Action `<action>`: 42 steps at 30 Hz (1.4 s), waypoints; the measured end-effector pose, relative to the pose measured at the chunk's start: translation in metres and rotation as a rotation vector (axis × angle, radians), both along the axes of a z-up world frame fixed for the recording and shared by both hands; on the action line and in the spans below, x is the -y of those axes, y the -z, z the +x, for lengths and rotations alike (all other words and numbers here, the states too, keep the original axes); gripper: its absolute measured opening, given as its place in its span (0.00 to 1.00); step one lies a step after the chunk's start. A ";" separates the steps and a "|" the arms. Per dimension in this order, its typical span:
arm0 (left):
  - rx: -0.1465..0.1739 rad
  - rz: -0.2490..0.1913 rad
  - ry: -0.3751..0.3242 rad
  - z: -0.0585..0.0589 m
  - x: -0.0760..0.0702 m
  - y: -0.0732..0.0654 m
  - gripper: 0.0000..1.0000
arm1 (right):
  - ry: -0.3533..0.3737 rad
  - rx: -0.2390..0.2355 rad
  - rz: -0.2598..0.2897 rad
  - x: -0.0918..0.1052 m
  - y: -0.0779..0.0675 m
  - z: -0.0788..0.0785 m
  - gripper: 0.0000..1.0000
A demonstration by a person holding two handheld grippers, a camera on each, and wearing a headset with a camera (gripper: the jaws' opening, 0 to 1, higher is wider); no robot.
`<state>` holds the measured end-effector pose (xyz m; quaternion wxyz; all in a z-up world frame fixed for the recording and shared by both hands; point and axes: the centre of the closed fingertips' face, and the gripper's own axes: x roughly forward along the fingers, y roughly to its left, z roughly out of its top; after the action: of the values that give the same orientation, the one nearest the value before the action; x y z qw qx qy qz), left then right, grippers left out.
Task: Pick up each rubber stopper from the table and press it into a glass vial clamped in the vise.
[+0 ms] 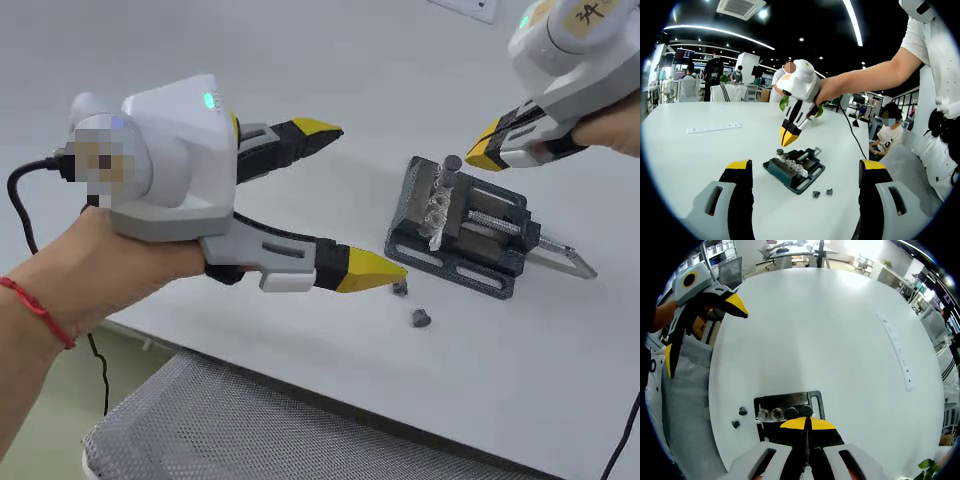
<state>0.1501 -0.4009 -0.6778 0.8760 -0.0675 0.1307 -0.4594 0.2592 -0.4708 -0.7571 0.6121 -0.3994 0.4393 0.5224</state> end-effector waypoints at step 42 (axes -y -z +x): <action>-0.007 -0.007 -0.004 0.005 -0.001 0.003 0.86 | -0.004 -0.057 -0.014 -0.005 0.012 0.001 0.00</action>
<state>0.1555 -0.4000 -0.6807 0.8762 -0.0724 0.1318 -0.4579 0.2604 -0.4659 -0.7689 0.5953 -0.3898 0.4594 0.5316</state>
